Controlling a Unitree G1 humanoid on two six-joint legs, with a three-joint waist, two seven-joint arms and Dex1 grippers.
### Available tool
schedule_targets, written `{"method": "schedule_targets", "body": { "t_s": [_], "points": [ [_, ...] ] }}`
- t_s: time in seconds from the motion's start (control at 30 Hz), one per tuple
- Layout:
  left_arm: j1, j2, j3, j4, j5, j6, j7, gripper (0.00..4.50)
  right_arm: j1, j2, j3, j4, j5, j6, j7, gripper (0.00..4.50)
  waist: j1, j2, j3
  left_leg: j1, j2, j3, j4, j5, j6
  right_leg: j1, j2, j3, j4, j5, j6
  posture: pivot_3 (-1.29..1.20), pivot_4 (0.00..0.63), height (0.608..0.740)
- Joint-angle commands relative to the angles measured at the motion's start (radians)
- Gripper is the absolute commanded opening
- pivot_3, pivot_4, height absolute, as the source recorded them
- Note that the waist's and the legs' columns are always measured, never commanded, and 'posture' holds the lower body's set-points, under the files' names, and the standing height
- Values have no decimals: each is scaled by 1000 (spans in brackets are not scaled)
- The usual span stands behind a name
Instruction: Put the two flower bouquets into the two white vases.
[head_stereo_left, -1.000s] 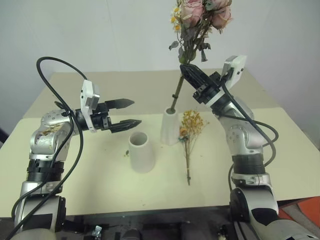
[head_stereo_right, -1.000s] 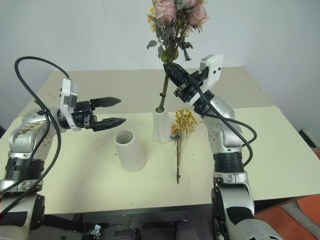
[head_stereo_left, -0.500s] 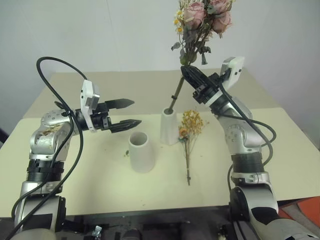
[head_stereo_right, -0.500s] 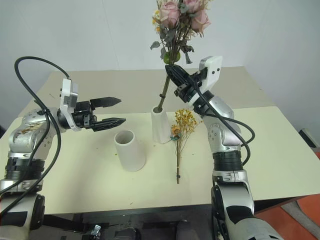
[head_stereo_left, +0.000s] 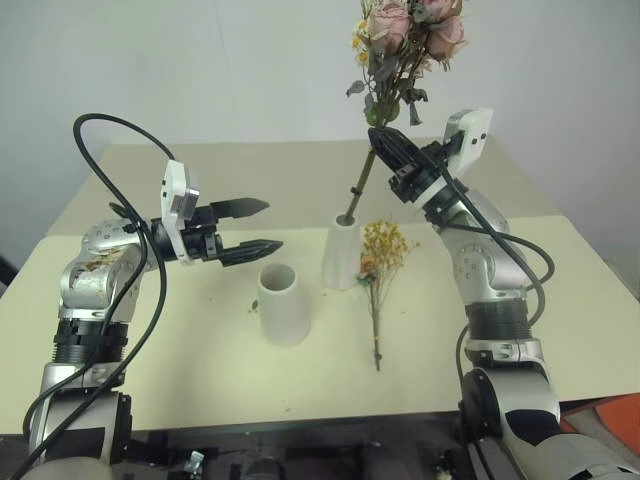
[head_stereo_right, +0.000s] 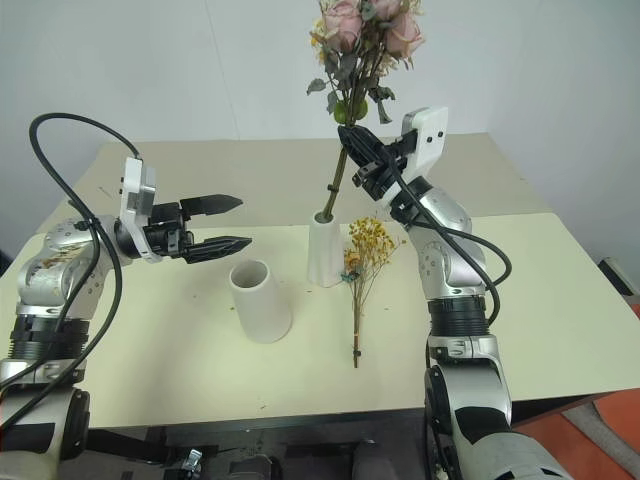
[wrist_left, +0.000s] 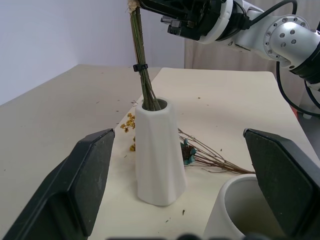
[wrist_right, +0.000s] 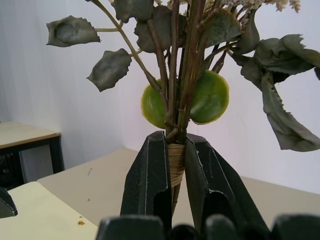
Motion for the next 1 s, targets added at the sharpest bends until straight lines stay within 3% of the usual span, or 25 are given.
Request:
{"method": "schedule_targets", "body": {
  "t_s": [0.03,1.0],
  "points": [
    [-6,11,20,-31,-12,-5,-5,4500,-35,-10,-20,-22,7,-16,-7,254,0,0,0,0,0,0,0,0,0,0,0,0,0,0,0,0,150,740],
    [-7,8,15,-32,-9,0,1,4500,61,13,63,-155,-1,5,15,254,0,0,0,-1,0,0,0,0,0,0,0,0,0,0,0,0,150,740]
  ]
}}
